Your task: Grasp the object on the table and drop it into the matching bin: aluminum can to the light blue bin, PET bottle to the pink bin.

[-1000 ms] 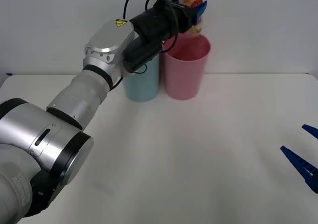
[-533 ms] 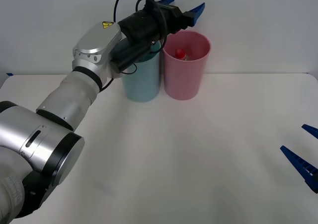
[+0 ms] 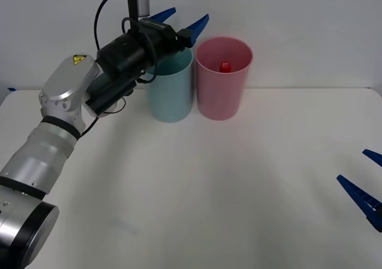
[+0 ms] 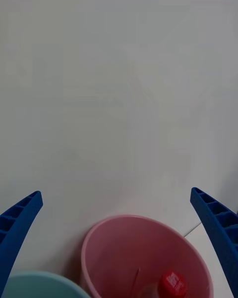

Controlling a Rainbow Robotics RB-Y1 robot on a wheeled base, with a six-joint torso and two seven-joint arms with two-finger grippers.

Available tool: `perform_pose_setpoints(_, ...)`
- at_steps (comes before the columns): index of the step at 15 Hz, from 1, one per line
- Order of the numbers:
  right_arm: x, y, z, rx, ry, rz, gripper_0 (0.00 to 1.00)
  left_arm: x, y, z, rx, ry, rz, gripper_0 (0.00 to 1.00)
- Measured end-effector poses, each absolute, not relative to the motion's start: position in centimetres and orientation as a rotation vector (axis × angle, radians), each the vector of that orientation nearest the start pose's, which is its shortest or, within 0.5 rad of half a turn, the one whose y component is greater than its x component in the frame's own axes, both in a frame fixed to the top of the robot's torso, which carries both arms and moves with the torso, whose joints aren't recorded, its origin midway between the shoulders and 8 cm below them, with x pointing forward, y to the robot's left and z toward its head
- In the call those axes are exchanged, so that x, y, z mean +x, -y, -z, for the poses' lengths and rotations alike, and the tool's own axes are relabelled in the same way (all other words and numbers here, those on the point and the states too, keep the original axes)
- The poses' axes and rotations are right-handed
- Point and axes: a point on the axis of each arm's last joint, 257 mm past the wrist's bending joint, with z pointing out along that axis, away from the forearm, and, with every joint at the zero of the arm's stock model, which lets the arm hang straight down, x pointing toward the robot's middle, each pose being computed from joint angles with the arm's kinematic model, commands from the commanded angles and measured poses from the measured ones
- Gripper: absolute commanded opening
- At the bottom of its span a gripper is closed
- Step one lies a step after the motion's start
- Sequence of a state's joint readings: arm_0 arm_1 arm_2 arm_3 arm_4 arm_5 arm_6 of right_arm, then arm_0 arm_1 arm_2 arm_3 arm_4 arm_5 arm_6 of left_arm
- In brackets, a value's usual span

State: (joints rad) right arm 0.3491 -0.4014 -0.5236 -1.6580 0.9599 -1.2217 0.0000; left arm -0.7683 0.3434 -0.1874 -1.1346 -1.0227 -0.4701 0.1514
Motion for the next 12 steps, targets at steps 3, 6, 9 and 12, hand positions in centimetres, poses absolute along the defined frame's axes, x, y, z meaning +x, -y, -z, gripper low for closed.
perform_pose_setpoints(3, 34.2, 33.0, 16.9, -0.465, -1.441, -0.567, 1.00, 62.3, -8.8, 0.3, 0.445, -1.282, 0.728, 1.00)
perform_pose_setpoints(6, 34.2, 33.0, 16.9, -0.465, -1.441, -0.567, 1.00, 60.0, -13.5, 1.1, 0.450, -1.261, 0.724, 1.00)
perform_pose_setpoints(9, 34.2, 33.0, 16.9, -0.465, -1.441, -0.567, 1.00, 57.8, -18.0, 2.2, 0.448, -1.258, 0.704, 1.00)
perform_pose_setpoints(12, 34.2, 33.0, 16.9, -0.465, -1.441, -0.567, 1.00, 55.2, -22.4, 3.4, 0.449, -1.262, 0.675, 1.00)
